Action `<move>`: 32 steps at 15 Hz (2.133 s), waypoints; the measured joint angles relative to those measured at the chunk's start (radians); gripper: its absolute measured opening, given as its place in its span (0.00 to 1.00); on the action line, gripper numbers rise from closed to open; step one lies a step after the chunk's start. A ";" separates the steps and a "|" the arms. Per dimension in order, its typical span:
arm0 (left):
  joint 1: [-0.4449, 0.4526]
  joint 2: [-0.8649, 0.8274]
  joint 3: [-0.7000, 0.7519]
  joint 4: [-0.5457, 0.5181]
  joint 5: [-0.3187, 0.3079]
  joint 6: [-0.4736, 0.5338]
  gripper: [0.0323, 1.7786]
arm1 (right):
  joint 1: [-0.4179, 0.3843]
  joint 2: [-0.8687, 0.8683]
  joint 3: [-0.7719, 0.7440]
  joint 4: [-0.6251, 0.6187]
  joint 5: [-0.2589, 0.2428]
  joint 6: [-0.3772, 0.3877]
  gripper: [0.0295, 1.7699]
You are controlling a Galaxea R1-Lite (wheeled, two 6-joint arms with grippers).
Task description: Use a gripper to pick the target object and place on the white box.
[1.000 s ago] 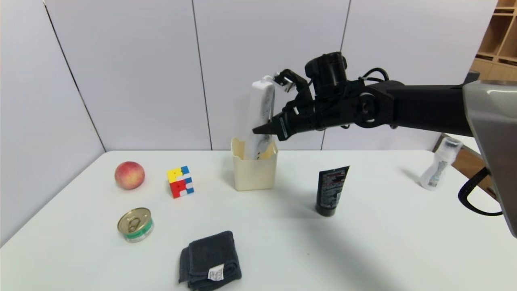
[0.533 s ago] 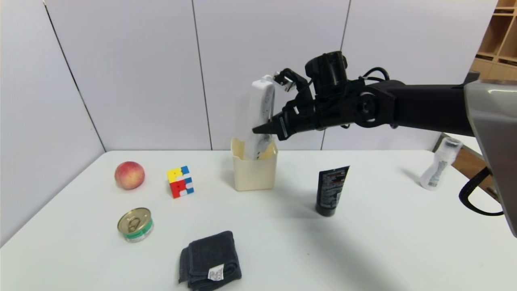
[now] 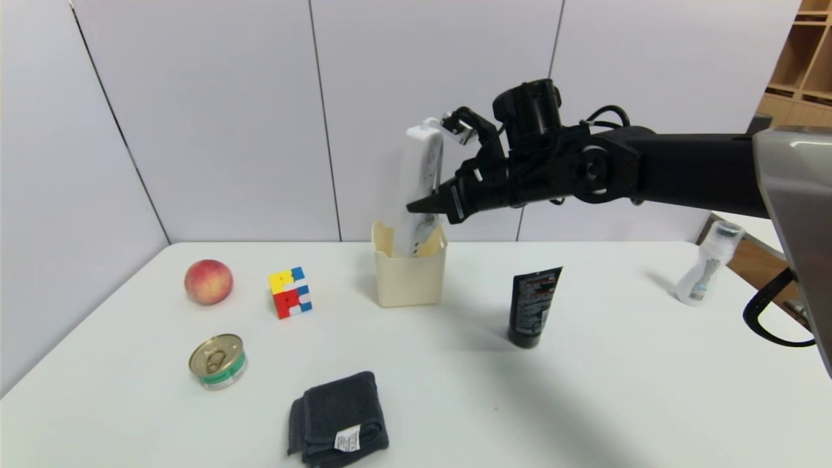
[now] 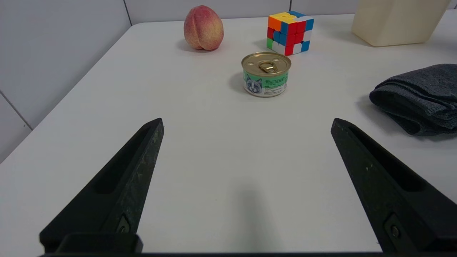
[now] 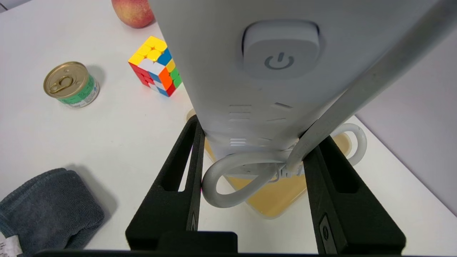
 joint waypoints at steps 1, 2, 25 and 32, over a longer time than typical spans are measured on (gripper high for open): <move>0.000 0.000 0.000 0.000 0.000 0.000 0.95 | 0.000 0.000 0.000 -0.001 0.000 0.000 0.46; 0.000 0.000 0.000 0.000 0.000 0.000 0.95 | 0.000 -0.001 0.000 -0.001 0.000 0.000 0.46; 0.000 0.000 0.000 0.000 0.000 0.000 0.95 | -0.016 -0.077 0.001 0.109 -0.002 0.012 0.91; 0.000 0.000 0.000 0.000 0.000 0.000 0.95 | -0.206 -0.409 0.240 0.265 0.000 0.008 0.94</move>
